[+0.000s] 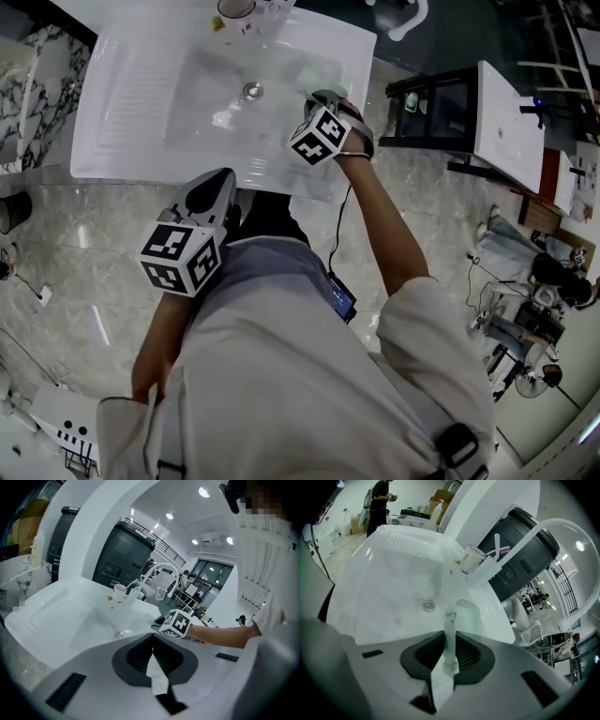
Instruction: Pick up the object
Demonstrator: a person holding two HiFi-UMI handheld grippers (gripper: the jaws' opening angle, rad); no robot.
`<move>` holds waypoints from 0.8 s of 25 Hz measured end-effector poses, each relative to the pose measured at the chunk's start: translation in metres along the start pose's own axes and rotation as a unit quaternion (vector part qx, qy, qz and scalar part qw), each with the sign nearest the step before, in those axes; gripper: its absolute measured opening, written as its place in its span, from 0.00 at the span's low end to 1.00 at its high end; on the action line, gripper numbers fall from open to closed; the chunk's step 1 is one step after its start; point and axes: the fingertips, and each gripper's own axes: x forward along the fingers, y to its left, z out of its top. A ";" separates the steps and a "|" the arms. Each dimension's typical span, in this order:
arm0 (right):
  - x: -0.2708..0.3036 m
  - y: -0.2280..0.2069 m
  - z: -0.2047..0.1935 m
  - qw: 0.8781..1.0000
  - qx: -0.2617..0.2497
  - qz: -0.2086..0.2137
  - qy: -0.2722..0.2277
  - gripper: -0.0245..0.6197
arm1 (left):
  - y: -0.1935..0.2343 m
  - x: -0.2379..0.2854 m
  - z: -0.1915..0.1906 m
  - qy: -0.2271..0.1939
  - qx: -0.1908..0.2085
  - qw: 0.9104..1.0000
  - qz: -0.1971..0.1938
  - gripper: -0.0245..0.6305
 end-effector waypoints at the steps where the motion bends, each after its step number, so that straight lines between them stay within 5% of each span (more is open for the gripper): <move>1: -0.002 0.001 0.000 1.000 0.005 0.002 0.000 0.15 | 0.000 -0.001 0.000 0.000 0.001 1.000 -0.002 0.04; 20: -0.036 0.029 -0.001 0.992 0.119 0.040 -0.021 0.15 | 0.001 -0.006 0.011 -0.011 0.012 1.000 -0.020 0.04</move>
